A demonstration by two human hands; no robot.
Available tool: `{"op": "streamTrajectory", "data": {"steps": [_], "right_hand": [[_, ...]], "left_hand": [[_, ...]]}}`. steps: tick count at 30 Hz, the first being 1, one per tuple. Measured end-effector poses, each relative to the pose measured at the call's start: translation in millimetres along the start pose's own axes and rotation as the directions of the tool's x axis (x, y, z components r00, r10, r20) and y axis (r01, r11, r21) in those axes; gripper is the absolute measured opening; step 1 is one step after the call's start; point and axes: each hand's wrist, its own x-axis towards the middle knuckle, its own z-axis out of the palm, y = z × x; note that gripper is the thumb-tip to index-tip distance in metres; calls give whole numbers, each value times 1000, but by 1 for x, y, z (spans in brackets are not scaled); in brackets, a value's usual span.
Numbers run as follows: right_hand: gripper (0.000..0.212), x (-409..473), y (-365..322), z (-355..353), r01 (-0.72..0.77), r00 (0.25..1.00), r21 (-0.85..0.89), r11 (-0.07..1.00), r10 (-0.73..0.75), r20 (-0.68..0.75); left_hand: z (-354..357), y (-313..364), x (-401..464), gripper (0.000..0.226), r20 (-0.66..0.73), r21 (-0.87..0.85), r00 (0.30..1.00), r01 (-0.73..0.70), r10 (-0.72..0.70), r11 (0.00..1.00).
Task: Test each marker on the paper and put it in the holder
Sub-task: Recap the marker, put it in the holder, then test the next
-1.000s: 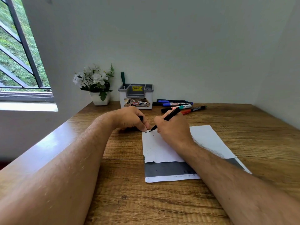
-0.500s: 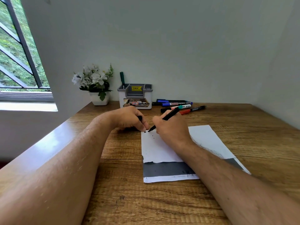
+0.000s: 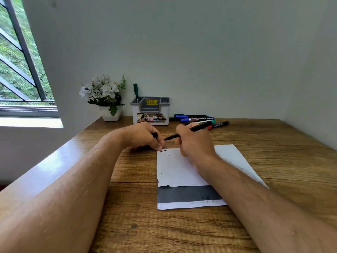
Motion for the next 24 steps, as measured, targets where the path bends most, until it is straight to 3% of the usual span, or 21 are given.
{"op": "streamTrajectory", "data": {"steps": [4, 6, 9, 11, 17, 21, 24], "right_hand": [[26, 4, -5, -9, 26, 999, 121, 992, -23, -27], [29, 5, -7, -13, 25, 999, 126, 992, -21, -32], [23, 8, -11, -16, 54, 998, 184, 981, -48, -37], [17, 9, -14, -18, 63, 998, 277, 959, -56, -34], [6, 16, -14, -26, 137, 991, 370, 919, -128, -48], [9, 19, -11, -28, 143, 990, 361, 921, -137, -43], [11, 21, -10, -27, 142, 990, 351, 926, -139, -36]], "left_hand": [[-1, -2, -2, 8, -20, -8, 999, -46, 45, 999], [-2, -3, -3, 17, -40, -40, 998, -55, 53, 998], [-2, -5, -1, 39, -82, -261, 992, -118, 99, 958], [0, -6, 1, 41, -144, -373, 976, -205, 162, 905], [4, -1, 1, 34, -292, -351, 912, -383, 288, 854], [7, 0, 3, 28, -334, -477, 896, -429, 294, 767], [8, 1, 3, 24, -366, -443, 880, -452, 304, 774]]}}
